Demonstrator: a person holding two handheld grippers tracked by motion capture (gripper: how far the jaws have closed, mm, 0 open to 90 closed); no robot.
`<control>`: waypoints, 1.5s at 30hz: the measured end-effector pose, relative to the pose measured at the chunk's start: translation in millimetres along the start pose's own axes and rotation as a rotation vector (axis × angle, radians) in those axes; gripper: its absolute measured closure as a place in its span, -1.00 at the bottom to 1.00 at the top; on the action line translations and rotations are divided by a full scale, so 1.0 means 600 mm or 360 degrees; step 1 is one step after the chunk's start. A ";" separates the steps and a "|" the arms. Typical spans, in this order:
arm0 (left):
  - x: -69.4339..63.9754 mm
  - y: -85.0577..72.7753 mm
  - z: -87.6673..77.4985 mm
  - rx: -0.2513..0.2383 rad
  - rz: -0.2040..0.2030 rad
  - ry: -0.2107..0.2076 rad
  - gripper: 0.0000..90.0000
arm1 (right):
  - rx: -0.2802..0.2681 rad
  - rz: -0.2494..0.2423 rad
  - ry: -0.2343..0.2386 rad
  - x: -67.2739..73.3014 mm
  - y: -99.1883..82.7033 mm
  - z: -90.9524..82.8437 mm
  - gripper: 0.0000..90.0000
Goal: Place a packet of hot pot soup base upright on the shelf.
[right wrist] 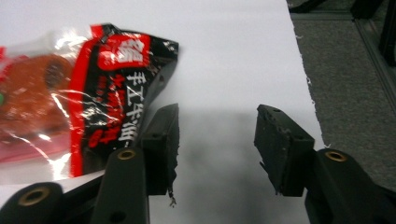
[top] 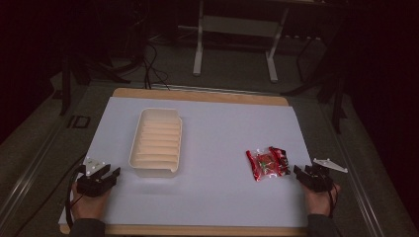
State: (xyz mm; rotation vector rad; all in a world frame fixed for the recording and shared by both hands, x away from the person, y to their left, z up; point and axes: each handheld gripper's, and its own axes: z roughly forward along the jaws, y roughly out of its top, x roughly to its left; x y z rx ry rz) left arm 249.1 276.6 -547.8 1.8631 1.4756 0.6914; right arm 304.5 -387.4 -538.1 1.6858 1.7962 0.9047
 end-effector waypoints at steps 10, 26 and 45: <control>0.004 -0.001 -0.004 -0.0025 -0.0034 -0.0022 0.40 | -0.0044 -0.0004 0.0092 0.011 0.007 -0.015 0.12; 0.001 -0.002 -0.004 -0.0046 0.0026 -0.0046 0.40 | -0.0073 0.0047 0.0237 0.027 0.013 -0.021 0.08; 0.001 -0.003 -0.005 -0.0059 0.0025 -0.0052 0.40 | -0.0050 0.0083 0.0319 0.050 0.014 -0.009 0.08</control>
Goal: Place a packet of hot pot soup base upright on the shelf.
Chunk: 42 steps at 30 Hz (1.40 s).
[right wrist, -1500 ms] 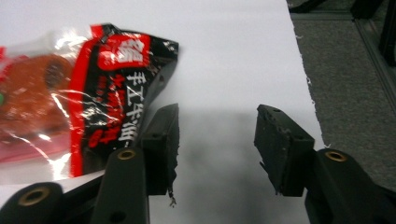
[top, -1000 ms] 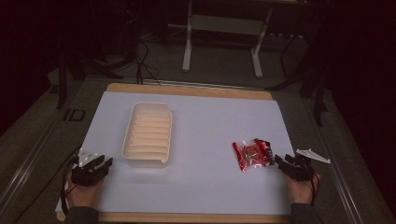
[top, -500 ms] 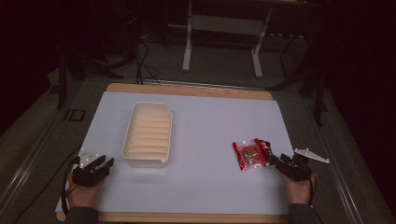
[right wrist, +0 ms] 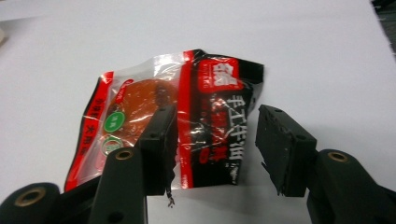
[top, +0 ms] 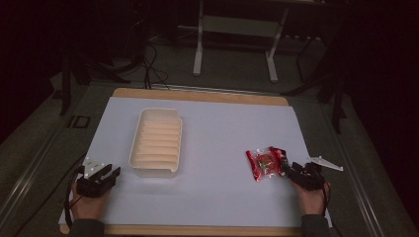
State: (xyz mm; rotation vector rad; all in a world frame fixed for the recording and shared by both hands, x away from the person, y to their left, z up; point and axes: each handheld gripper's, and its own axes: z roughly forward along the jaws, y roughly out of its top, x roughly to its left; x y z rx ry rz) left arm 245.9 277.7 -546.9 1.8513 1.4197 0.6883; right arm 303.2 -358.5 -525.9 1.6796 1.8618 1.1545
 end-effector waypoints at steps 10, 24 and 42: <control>0.000 0.000 0.000 -0.0003 -0.0005 0.0001 0.40 | 0.0026 0.0049 -0.0001 0.000 -0.001 0.011 0.08; 0.000 0.000 0.000 -0.0003 -0.0005 -0.0003 0.39 | 0.0130 0.0107 0.0024 -0.007 -0.008 0.029 0.18; 0.000 0.000 0.001 -0.0001 -0.0001 -0.0003 0.37 | 0.0142 0.0094 0.0036 0.001 -0.003 0.030 0.90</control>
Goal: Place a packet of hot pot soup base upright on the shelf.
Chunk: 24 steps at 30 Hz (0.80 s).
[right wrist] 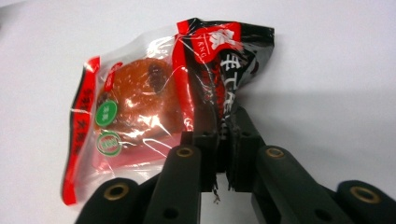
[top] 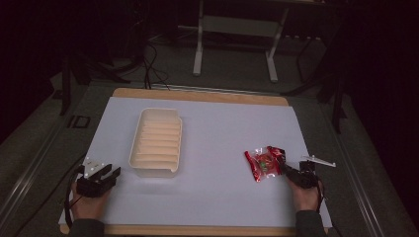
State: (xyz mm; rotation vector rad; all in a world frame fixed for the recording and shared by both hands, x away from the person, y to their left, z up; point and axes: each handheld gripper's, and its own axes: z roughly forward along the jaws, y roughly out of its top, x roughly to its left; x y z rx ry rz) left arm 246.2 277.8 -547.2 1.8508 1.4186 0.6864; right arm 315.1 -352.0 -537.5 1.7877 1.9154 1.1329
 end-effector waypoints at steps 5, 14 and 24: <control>0.000 0.000 0.000 -0.0001 0.0001 -0.0005 0.37 | -0.0046 -0.0049 -0.0005 0.011 0.007 -0.009 0.92; 0.000 0.000 0.000 -0.0001 -0.0002 -0.0011 0.37 | -0.0067 -0.0104 0.0000 0.018 0.015 -0.016 0.93; -0.002 0.000 0.001 0.0003 0.0010 -0.0010 0.36 | -0.0091 -0.0162 0.0051 0.028 0.027 -0.024 0.93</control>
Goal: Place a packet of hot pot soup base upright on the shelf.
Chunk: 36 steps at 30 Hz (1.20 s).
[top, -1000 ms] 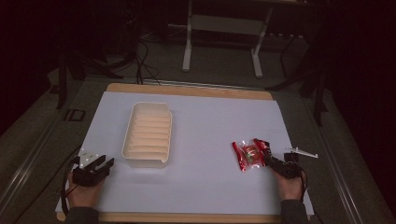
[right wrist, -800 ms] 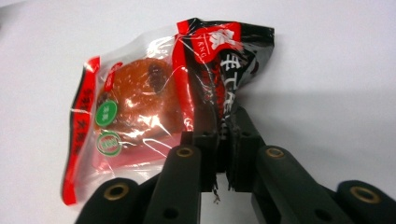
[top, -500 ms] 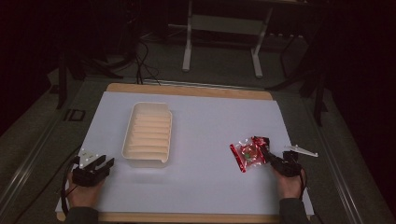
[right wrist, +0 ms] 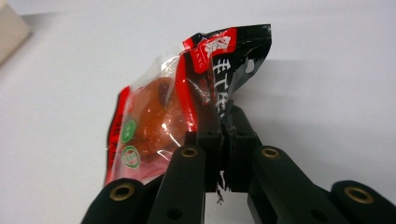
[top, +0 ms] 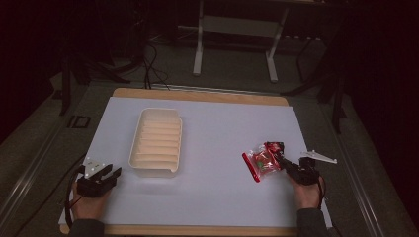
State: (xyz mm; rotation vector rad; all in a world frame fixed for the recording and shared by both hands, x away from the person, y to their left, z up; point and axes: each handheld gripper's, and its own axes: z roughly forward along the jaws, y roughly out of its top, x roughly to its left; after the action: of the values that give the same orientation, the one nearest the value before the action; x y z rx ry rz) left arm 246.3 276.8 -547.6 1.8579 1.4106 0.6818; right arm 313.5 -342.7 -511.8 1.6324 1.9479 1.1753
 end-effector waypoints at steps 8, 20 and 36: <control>0.000 0.000 0.000 0.0003 0.0002 -0.0002 0.35 | -0.0022 -0.0061 0.0043 0.009 0.012 -0.007 0.94; -0.001 0.000 0.000 0.0007 0.0005 0.0000 0.35 | -0.0018 -0.0161 0.0068 0.027 0.032 -0.011 0.94; -0.001 0.000 0.001 0.0013 0.0007 -0.0003 0.34 | -0.0014 -0.0333 0.0130 0.054 0.065 -0.018 0.96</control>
State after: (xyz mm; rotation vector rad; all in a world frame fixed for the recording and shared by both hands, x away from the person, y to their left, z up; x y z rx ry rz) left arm 246.7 276.0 -547.9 1.8681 1.4104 0.6773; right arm 321.6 -316.5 -467.7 1.3563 2.1012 1.1820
